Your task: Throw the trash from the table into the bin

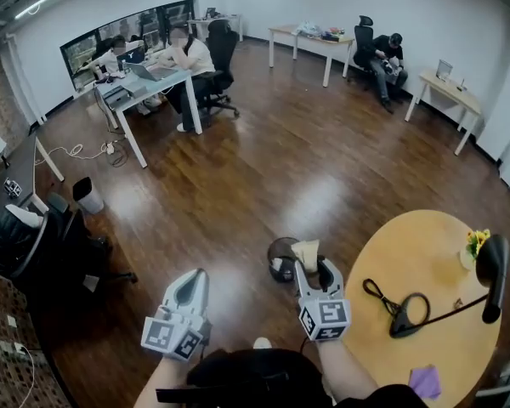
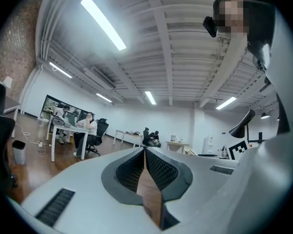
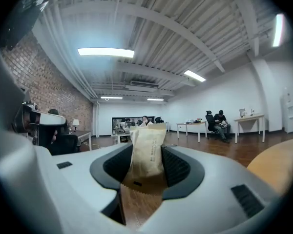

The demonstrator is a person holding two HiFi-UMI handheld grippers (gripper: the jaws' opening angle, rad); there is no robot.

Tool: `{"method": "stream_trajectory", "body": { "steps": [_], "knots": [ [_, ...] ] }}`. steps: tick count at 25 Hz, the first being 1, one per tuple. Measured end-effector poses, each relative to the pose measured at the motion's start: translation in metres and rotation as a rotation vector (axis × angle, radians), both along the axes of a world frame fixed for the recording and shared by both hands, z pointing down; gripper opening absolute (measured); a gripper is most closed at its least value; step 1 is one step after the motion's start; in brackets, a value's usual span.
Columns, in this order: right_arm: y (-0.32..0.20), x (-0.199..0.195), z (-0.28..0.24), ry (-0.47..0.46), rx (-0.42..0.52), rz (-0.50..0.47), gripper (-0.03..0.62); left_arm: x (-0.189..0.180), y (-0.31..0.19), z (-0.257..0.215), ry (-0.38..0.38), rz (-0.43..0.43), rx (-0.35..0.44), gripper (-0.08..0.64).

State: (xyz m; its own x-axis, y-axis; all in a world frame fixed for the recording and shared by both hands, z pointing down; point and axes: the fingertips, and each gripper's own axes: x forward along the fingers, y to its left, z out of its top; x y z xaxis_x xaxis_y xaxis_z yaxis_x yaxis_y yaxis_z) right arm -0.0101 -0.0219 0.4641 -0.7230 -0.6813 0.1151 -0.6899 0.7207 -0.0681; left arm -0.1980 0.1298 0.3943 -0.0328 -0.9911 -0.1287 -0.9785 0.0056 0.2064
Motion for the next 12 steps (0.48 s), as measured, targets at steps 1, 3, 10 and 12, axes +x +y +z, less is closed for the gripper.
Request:
{"method": "stream_trajectory", "body": {
  "steps": [1, 3, 10, 12],
  "knots": [
    [-0.013, 0.002, 0.002, -0.006, -0.006, 0.010, 0.189, 0.004, -0.018, 0.002, -0.004, 0.021, -0.007, 0.008],
    [-0.032, 0.006, 0.013, -0.022, -0.038, 0.043, 0.189, 0.010, -0.052, 0.013, -0.013, 0.065, -0.038, 0.007],
    [-0.082, 0.026, 0.074, 0.013, -0.175, 0.174, 0.189, 0.015, -0.166, 0.067, 0.010, 0.234, -0.161, 0.007],
    [-0.096, 0.024, 0.087, 0.041, -0.199, 0.199, 0.189, 0.013, -0.201, 0.079, 0.018, 0.275, -0.175, 0.006]
  ]
}}
